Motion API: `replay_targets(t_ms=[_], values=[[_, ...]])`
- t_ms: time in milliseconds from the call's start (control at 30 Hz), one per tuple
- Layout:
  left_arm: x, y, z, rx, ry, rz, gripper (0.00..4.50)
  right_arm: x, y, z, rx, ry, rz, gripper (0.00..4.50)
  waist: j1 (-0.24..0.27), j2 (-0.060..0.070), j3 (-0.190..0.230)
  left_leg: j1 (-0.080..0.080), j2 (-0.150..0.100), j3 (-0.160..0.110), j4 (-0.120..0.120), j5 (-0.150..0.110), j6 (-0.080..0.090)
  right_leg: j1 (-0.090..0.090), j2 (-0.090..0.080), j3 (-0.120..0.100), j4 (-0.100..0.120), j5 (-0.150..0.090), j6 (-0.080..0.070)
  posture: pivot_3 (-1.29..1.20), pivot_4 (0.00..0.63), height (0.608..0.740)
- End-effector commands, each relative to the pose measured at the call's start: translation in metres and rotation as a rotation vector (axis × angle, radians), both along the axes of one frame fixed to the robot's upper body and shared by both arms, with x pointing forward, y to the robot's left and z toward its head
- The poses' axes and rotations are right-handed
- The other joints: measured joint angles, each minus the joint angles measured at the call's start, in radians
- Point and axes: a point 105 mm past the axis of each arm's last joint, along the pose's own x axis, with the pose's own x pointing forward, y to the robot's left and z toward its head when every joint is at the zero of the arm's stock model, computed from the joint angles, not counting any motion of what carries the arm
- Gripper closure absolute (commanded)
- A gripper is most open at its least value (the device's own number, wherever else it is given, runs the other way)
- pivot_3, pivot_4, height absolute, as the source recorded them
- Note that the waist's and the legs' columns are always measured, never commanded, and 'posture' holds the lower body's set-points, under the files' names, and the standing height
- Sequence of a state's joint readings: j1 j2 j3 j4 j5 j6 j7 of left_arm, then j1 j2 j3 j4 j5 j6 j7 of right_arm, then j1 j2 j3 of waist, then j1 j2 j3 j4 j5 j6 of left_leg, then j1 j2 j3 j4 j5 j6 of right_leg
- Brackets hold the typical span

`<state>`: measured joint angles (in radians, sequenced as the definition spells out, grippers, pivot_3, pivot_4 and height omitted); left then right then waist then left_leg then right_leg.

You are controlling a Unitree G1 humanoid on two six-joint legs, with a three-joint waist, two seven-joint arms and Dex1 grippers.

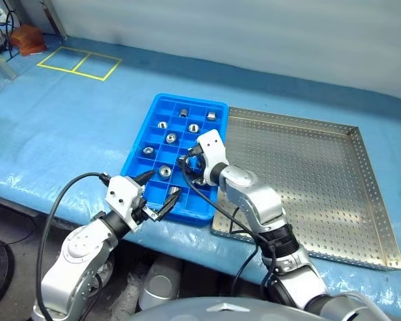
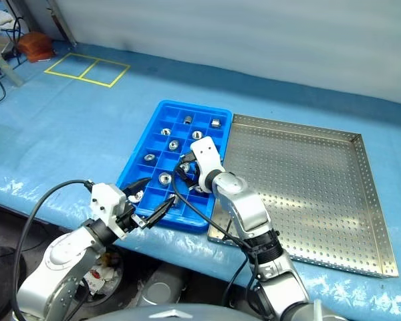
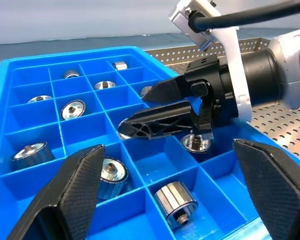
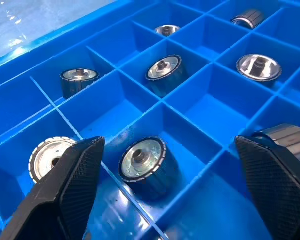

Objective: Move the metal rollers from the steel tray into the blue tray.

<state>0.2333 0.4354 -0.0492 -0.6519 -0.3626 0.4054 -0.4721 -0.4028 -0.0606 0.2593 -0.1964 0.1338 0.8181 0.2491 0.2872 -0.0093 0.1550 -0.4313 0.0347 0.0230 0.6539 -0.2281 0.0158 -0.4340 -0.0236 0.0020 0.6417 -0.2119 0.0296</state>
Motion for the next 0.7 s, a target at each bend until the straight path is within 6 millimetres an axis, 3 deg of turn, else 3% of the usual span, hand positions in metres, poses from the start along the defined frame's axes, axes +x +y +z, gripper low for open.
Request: replay_targets(t_ms=[33, 300, 567, 700], values=[[0.003, -0.006, 0.006, -0.001, -0.025, -0.047, 0.00, -0.014, -0.006, 0.026, 0.024, -0.088, 0.043, 0.06, -0.009, 0.000, 0.000, 0.000, 0.000, 0.000, 0.000, 0.000, 0.000, 0.000, 0.000, 0.000, 0.000, 0.000, 0.000, 0.34, 0.150, 0.740], [0.023, -0.015, 0.011, 0.027, -0.058, -0.130, 0.00, -0.038, -0.046, 0.030, -0.042, -0.124, -0.015, 0.06, -0.089, 0.000, 0.000, 0.001, 0.000, -0.002, 0.001, 0.000, 0.000, 0.002, 0.000, -0.001, 0.000, 0.000, -0.001, 0.22, 0.150, 0.740], [0.039, -0.024, 0.010, 0.057, -0.071, -0.203, 0.00, -0.069, -0.084, 0.014, -0.106, -0.080, -0.124, 0.06, -0.203, 0.000, 0.000, 0.002, -0.001, -0.004, 0.002, 0.000, 0.000, 0.004, 0.000, -0.001, 0.001, 0.000, -0.001, 0.12, 0.150, 0.740], [0.050, -0.033, 0.011, 0.062, -0.096, -0.215, 0.00, -0.081, -0.100, 0.005, -0.121, -0.042, -0.197, 0.06, -0.233, 0.000, 0.000, 0.003, 0.000, -0.003, 0.003, 0.000, 0.000, 0.005, 0.001, 0.000, 0.002, 0.000, -0.001, 0.07, 0.150, 0.740]])
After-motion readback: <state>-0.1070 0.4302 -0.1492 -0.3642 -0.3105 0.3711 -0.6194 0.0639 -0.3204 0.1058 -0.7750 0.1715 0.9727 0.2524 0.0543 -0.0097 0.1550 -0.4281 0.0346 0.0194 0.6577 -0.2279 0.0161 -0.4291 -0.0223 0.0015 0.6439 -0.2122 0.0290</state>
